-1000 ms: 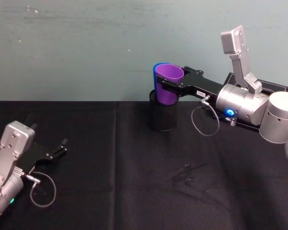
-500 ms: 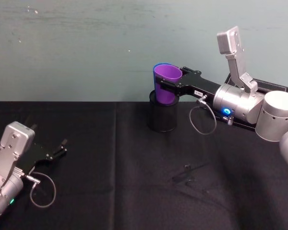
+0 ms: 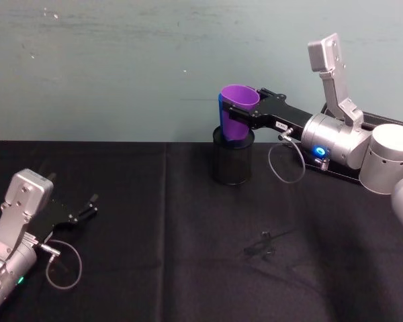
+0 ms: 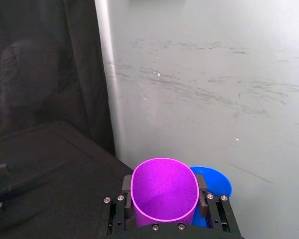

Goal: Pick up one cup with a gripper and tap it against the other cup.

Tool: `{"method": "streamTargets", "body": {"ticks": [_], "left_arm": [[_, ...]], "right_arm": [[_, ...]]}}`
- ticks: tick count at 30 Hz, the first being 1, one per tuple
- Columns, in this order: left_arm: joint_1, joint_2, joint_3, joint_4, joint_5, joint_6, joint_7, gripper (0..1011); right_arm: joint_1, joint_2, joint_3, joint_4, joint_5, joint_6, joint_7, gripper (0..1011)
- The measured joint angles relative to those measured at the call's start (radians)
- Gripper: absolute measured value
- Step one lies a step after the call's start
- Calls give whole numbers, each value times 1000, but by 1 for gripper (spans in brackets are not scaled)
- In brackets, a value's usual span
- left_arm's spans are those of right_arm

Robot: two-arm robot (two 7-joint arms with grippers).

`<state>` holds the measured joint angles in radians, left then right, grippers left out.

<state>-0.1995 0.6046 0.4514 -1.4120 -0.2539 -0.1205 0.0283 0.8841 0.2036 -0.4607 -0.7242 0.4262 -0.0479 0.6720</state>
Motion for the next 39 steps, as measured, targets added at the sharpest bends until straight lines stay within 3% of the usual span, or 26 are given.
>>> {"method": "streamTargets", "body": {"ticks": [39], "left_arm": [[0,0,0,0,0,0,0,1005]], "right_arm": [[51,-45,45,110,-42,-52,30,728]]}}
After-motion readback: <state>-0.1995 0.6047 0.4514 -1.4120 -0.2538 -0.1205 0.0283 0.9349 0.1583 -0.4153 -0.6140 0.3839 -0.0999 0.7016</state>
